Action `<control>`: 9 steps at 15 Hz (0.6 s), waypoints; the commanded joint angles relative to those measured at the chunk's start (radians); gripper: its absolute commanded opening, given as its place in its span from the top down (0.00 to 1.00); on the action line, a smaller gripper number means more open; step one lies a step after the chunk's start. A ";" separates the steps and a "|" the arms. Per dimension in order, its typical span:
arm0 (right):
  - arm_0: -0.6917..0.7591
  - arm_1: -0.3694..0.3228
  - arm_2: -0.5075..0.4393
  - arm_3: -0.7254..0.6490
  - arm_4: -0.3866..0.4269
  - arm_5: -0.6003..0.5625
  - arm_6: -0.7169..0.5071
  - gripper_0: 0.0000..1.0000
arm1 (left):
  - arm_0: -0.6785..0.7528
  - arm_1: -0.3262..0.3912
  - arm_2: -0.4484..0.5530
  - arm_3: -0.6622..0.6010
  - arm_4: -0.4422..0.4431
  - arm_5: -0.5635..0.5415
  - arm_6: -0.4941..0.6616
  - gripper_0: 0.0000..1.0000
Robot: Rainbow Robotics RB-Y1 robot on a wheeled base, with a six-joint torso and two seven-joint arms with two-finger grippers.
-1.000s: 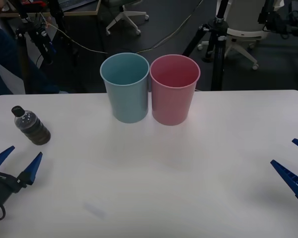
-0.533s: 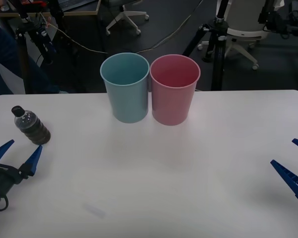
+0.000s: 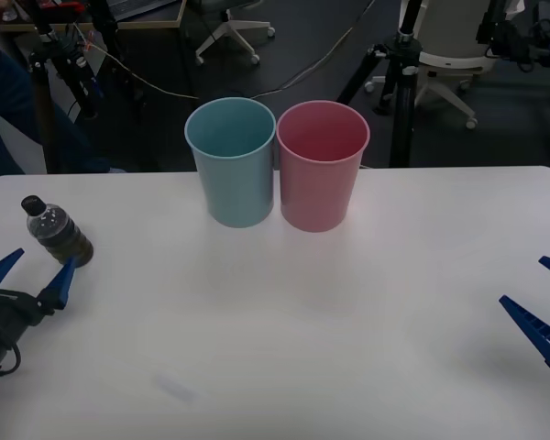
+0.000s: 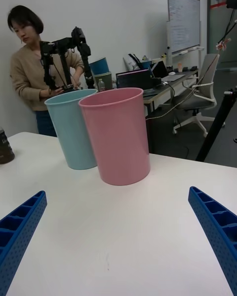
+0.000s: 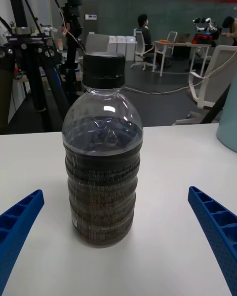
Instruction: Grasp the object on the table and drop it into the matching bin: aluminum can to the light blue bin, PET bottle to the pink bin.
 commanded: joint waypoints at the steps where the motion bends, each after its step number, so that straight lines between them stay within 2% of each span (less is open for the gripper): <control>1: 0.000 0.000 0.000 0.000 0.000 0.000 0.000 0.00 | -0.057 0.003 0.003 0.074 0.000 -0.015 -0.010 0.00; 9: 0.000 0.000 0.000 0.000 0.000 0.000 0.000 0.00 | -0.100 0.035 -0.002 0.081 -0.001 0.036 0.013 0.00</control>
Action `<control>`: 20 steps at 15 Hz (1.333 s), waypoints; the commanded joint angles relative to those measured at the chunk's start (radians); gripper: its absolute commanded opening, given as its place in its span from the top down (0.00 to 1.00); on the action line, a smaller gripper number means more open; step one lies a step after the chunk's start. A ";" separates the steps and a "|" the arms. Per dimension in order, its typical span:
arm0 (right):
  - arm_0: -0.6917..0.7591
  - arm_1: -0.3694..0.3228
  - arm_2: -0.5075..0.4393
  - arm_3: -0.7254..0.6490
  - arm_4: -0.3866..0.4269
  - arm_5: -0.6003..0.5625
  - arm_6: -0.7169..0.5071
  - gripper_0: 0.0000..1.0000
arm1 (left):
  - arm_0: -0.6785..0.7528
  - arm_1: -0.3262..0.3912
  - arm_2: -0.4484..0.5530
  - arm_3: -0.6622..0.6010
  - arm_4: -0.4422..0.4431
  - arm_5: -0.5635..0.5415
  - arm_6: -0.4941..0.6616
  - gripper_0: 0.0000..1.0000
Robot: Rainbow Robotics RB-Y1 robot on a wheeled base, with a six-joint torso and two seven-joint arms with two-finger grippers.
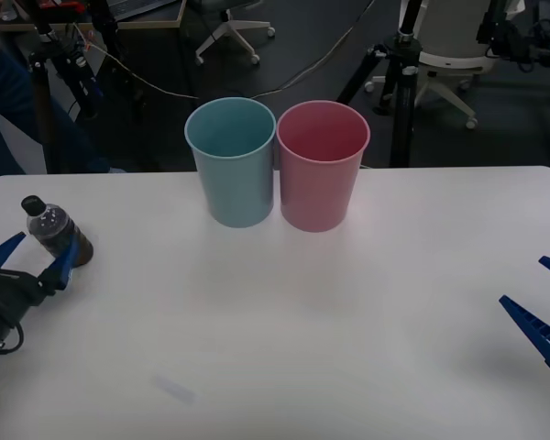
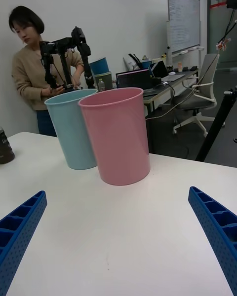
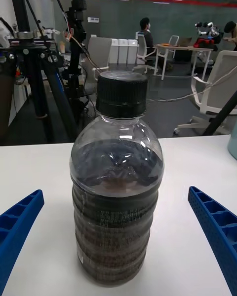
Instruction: Grasp the object on the table and drop it into the matching bin: aluminum can to the light blue bin, PET bottle to the pink bin.
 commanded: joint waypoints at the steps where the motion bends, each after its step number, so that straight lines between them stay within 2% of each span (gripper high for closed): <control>1: 0.000 0.000 0.000 0.000 0.000 0.000 0.000 0.00 | -0.013 0.004 -0.002 0.001 0.000 0.031 0.006 0.00; 12: 0.000 0.000 0.000 0.000 0.000 0.000 0.000 0.00 | -0.050 0.004 -0.085 0.003 0.001 0.136 0.028 0.00; 20: 0.000 0.000 0.000 0.000 0.000 0.000 0.000 0.00 | -0.077 0.005 -0.082 0.003 -0.046 0.160 0.046 0.00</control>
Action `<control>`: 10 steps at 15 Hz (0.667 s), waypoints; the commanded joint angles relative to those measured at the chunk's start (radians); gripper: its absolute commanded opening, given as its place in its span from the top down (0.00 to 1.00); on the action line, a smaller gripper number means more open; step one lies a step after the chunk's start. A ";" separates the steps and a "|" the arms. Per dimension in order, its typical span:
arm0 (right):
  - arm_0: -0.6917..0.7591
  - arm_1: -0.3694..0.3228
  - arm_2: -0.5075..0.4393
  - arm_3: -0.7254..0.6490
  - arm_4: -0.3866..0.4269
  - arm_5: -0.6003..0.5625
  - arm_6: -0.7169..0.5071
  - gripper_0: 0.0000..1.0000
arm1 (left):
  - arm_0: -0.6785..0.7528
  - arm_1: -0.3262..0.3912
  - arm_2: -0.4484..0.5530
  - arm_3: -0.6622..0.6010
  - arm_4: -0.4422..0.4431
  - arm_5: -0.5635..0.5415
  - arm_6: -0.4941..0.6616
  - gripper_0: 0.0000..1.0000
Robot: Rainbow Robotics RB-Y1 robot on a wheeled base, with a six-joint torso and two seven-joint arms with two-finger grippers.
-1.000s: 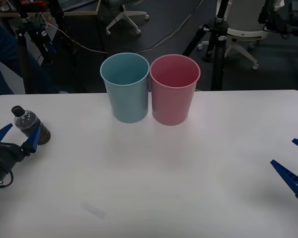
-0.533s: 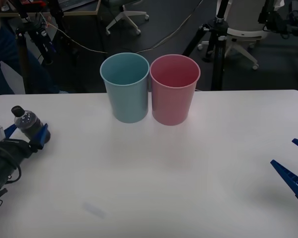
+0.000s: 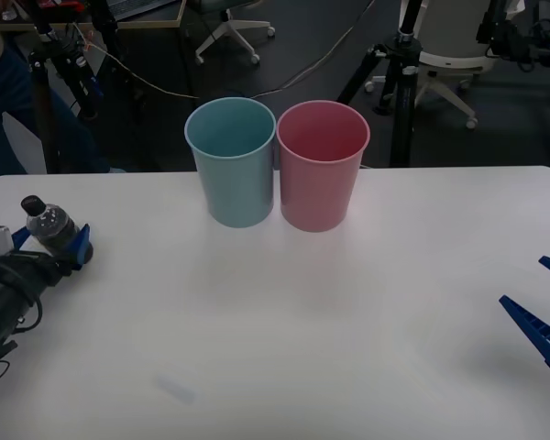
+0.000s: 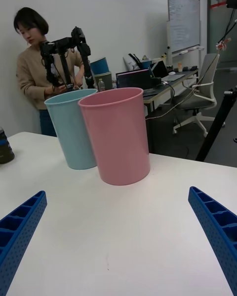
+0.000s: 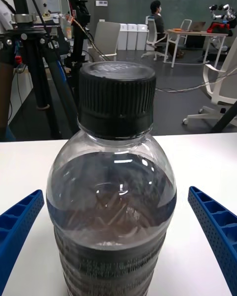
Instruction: Grasp the object on the table and drop it into the matching bin: aluminum can to the light blue bin, PET bottle to the pink bin.
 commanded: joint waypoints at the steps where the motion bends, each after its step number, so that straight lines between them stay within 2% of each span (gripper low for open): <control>1: 0.000 0.000 0.000 0.000 0.000 0.000 0.000 0.00 | -0.010 0.000 0.005 0.000 -0.026 0.000 0.009 0.00; 2: 0.000 0.000 0.000 0.000 0.000 0.000 0.000 0.00 | -0.010 0.000 0.005 0.000 -0.026 0.000 0.011 0.13; 3: 0.000 0.000 0.000 0.000 0.000 0.000 0.000 0.00 | -0.010 0.000 0.005 0.000 -0.028 0.000 0.012 0.59; 4: 0.000 0.000 0.000 0.000 0.000 0.000 0.000 0.00 | -0.010 0.002 0.005 0.000 -0.026 0.000 0.014 0.96; 5: 0.000 0.000 0.000 0.000 0.000 0.000 0.000 0.00 | -0.010 0.000 0.005 0.000 -0.026 0.002 0.017 1.00; 10: 0.000 0.000 0.000 0.000 0.000 0.000 0.000 0.00 | -0.010 0.002 0.005 0.000 -0.023 -0.014 0.017 1.00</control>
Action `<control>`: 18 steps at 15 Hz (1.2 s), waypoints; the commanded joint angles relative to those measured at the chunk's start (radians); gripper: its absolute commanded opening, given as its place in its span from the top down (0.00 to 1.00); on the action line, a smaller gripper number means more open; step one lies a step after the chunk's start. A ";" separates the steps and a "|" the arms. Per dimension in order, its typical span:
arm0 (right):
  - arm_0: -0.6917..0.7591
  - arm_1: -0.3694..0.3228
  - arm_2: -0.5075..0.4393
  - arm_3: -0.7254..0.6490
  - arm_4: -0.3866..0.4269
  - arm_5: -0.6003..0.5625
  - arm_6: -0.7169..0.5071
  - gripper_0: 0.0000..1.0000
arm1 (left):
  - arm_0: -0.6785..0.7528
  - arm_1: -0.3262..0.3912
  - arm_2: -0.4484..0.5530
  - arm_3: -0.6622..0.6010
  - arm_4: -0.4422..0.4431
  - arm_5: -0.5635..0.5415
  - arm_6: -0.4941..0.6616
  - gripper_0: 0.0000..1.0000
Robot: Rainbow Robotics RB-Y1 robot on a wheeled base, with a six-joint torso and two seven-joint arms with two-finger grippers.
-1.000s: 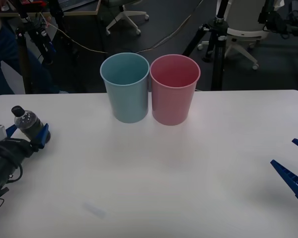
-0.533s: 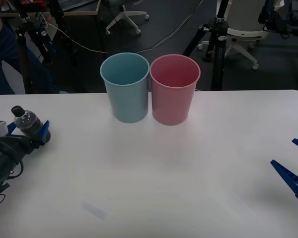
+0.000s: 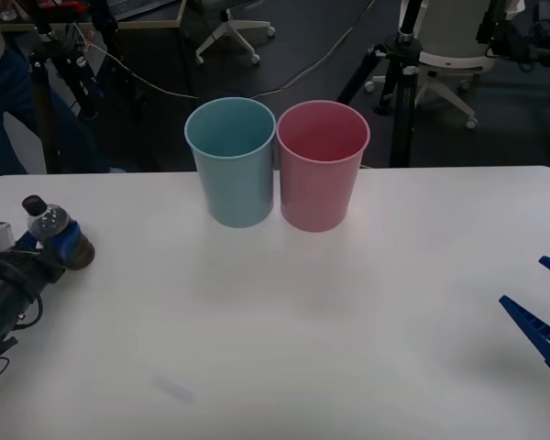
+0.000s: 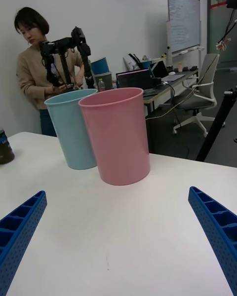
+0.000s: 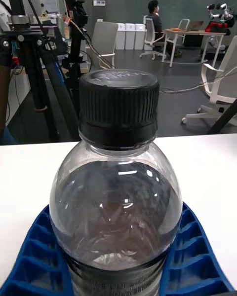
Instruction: Grasp the object on the table and drop it into the matching bin: aluminum can to the light blue bin, PET bottle to the pink bin.
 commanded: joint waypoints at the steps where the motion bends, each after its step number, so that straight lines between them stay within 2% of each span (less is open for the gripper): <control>1: 0.000 0.000 0.000 0.000 0.000 0.000 0.000 0.00 | 0.000 0.000 0.000 0.000 0.002 -0.015 0.002 1.00; 6: 0.000 0.000 0.000 0.000 0.000 0.000 0.000 0.00 | 0.026 -0.001 0.000 -0.034 0.003 -0.058 0.011 1.00; 8: 0.000 0.000 0.000 0.000 0.000 0.000 0.000 0.00 | 0.078 -0.001 -0.014 -0.112 0.005 -0.050 0.023 1.00; 12: 0.000 0.000 0.000 0.000 0.000 0.000 0.000 0.00 | 0.239 0.000 -0.063 -0.354 -0.009 0.013 0.080 1.00; 16: 0.000 0.000 0.000 0.000 0.000 0.000 0.000 0.00 | 0.374 0.000 -0.063 -0.574 -0.148 0.001 0.275 1.00; 18: 0.000 0.000 0.000 0.000 0.000 0.000 0.000 0.00 | 0.433 0.011 -0.063 -0.672 -0.211 -0.044 0.350 1.00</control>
